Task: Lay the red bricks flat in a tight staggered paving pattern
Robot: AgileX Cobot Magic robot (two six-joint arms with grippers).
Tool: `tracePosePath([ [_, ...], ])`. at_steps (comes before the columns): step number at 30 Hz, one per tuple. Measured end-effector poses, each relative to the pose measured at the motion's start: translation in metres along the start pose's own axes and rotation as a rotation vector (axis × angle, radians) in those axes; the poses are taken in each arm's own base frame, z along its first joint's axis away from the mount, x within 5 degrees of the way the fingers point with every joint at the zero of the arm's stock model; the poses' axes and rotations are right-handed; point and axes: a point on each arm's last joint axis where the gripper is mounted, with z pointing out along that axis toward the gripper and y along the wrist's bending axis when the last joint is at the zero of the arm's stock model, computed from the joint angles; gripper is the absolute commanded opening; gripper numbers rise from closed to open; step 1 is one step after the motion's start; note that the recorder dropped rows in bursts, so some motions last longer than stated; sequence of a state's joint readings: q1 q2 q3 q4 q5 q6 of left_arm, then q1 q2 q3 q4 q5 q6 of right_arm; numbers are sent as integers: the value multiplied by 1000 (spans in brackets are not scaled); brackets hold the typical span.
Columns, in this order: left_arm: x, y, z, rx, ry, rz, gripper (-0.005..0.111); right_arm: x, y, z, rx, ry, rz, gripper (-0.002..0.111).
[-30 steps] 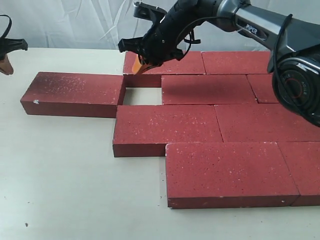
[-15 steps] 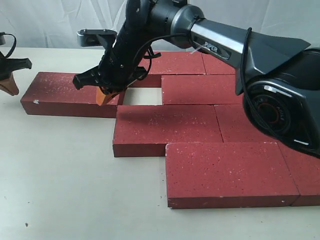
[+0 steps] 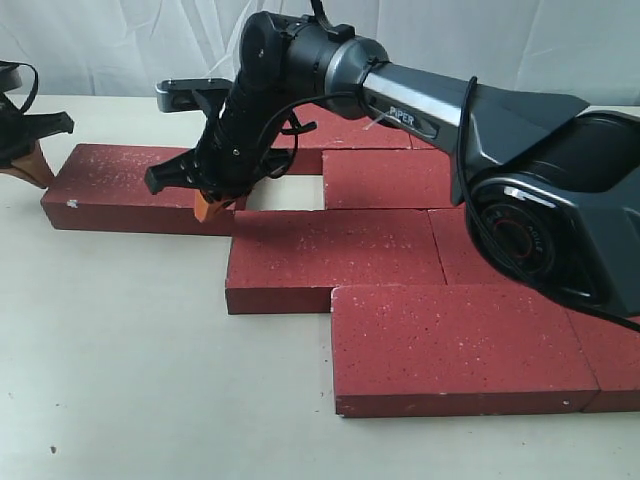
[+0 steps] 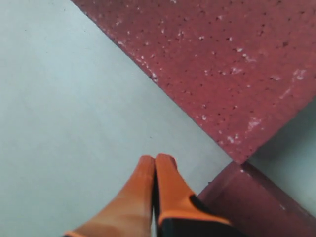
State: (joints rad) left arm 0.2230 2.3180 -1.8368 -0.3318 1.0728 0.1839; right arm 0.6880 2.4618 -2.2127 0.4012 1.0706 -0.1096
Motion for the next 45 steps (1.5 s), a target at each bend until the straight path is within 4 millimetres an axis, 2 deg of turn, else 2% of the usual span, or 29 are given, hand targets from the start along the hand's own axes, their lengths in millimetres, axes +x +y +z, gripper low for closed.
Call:
tracePosePath([
  [11,-1,-1,0,6,-7,-4,0,4,-8,21,11,18,30,-1],
  [31,-1,-1,0,10,-8,-4,0,1,-16,21,99,-22,-7,-1],
  [38,-1,-2,5,40,-6,-23,0,1,-12,22,58,-17,19,-1],
  [42,0,0,15,47,14,-25,0,-1,-4,11,7,-26,40,-1],
  [45,1,0,18,54,20,-18,0,-7,4,-9,5,-68,25,-1],
])
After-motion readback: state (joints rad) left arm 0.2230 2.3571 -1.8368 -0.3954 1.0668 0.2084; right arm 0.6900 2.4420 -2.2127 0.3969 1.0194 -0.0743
